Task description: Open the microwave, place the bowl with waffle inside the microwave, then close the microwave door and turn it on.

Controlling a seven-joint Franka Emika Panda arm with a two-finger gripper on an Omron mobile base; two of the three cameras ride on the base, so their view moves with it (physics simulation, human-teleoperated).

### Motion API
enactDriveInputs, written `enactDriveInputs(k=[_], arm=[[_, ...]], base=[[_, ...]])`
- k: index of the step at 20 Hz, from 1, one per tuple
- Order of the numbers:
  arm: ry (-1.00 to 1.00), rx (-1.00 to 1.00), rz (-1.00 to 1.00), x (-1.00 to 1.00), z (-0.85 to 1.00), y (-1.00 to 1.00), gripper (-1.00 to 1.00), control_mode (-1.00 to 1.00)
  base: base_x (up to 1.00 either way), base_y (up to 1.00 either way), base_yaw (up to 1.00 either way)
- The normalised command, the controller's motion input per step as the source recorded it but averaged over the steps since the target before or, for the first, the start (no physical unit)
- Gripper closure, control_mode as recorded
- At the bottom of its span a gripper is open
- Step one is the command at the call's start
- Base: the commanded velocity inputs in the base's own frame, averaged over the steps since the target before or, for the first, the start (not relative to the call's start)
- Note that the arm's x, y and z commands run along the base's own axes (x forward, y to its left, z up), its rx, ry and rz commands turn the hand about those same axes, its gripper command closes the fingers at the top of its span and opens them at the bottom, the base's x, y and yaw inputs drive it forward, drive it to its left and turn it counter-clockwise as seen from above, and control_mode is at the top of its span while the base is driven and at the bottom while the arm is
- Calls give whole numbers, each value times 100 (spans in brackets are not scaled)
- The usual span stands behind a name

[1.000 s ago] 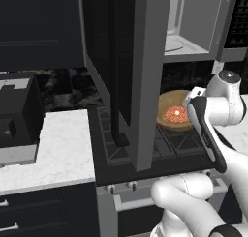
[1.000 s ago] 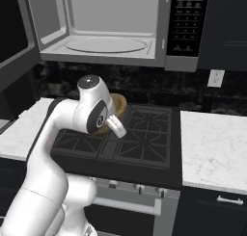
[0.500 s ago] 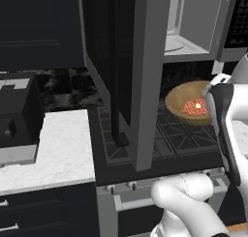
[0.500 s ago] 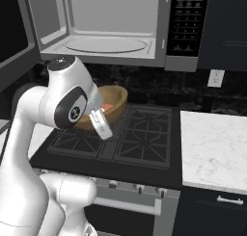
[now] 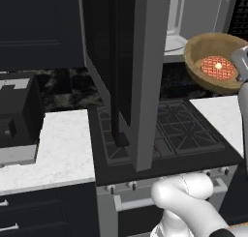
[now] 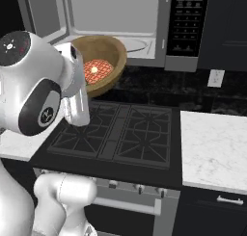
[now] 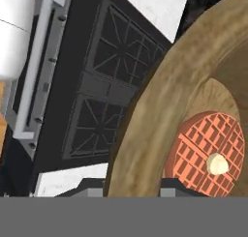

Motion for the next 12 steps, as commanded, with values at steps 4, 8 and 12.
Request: enactDriveInputs(k=[4,8,12], arm=[[-30,8,-27,-13,86,60,100,-100],[-13,0,-20,9,58,69,100,-100],[0,0,-7,61,5,51,100,-100]], base=[[0,0,0],[0,0,0],[0,0,0]])
